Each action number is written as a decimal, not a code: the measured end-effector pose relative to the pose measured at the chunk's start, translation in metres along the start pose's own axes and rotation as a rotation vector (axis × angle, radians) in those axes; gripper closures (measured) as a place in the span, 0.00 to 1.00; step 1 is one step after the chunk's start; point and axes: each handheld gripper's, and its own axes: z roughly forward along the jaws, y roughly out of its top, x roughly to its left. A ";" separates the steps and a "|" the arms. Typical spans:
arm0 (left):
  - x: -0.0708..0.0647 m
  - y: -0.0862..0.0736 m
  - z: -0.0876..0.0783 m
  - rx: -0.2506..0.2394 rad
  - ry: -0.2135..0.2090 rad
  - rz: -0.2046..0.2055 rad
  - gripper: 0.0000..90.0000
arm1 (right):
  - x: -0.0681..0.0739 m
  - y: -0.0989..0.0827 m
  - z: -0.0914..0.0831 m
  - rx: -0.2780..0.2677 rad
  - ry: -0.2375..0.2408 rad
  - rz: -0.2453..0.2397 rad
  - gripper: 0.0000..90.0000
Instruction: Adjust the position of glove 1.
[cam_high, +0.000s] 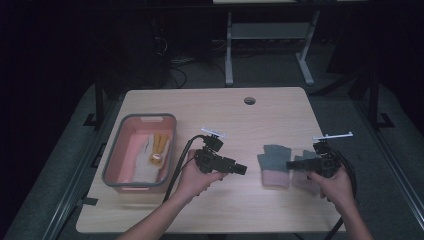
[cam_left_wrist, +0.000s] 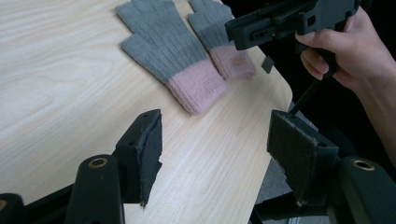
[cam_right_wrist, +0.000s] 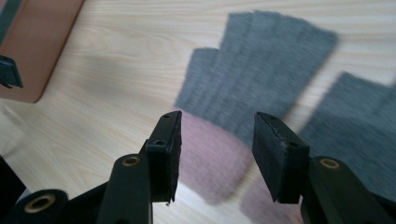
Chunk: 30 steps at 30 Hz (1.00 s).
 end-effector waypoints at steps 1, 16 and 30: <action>0.000 0.000 0.002 -0.002 -0.001 0.002 0.40 | -0.005 -0.003 -0.002 0.001 -0.009 0.008 0.58; -0.003 0.000 0.020 0.022 -0.008 0.014 0.38 | -0.027 -0.015 -0.013 -0.006 -0.115 0.027 0.58; -0.002 -0.002 0.028 0.035 -0.014 0.014 0.37 | -0.039 -0.015 -0.011 0.014 -0.259 0.017 0.58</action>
